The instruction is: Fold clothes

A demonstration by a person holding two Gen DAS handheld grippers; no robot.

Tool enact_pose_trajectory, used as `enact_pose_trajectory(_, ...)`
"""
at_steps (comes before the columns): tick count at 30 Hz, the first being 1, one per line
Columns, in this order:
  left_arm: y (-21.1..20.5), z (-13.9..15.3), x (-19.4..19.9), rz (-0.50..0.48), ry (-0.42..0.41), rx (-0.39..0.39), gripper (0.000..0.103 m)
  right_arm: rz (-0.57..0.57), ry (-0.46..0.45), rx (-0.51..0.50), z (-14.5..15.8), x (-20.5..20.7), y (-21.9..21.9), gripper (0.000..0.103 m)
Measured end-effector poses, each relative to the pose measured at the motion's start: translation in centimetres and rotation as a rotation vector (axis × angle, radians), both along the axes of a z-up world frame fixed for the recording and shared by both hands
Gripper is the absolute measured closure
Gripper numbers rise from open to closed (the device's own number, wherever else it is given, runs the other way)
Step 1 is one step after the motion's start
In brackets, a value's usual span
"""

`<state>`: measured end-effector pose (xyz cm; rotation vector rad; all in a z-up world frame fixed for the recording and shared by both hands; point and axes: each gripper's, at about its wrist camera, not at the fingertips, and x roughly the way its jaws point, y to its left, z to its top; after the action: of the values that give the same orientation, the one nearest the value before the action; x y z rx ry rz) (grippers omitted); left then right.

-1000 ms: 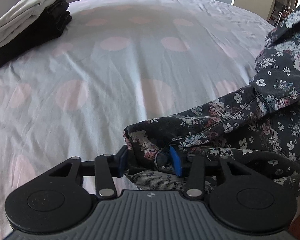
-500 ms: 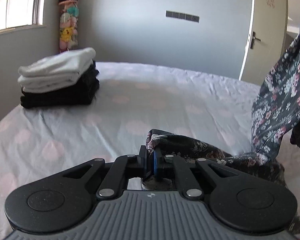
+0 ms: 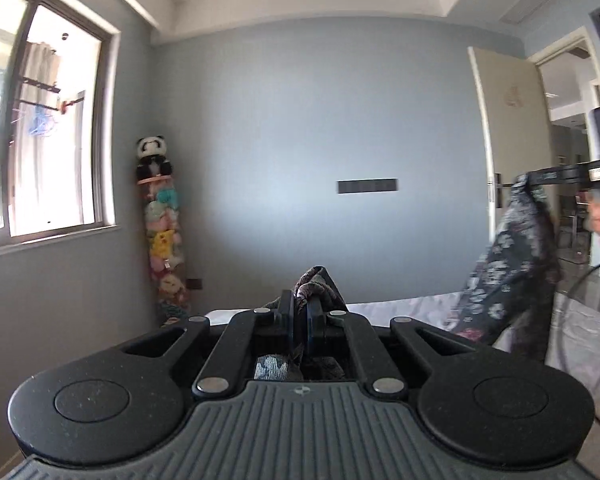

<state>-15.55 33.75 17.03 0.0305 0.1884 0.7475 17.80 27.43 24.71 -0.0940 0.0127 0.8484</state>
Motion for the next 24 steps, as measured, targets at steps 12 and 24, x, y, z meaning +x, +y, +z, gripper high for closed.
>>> enact_pose_trajectory(12,-6.7,-12.8,13.6,-0.476,0.324,-0.429,0.096,-0.127,0.183,-0.156,-11.7,9.5,-4.3,0.099)
enact_pose_trajectory(24,-3.7,-22.4,16.3,-0.564,0.516,-0.636,0.076,-0.356,0.341,-0.336,-25.7,18.1,-10.7,0.099)
